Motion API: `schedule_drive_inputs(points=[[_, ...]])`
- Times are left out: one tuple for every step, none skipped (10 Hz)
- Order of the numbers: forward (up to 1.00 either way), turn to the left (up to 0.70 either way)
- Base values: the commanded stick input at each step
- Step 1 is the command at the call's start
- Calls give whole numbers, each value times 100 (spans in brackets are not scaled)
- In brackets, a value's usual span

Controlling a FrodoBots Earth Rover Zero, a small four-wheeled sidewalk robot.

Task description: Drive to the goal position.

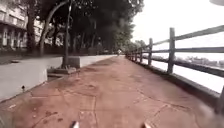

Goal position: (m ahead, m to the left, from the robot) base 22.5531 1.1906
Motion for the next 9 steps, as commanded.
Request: schedule_drive_inputs(points=[[50,0],[50,0],[50,0],[50,0],[50,0],[50,0],[50,0],[50,0],[50,0]])
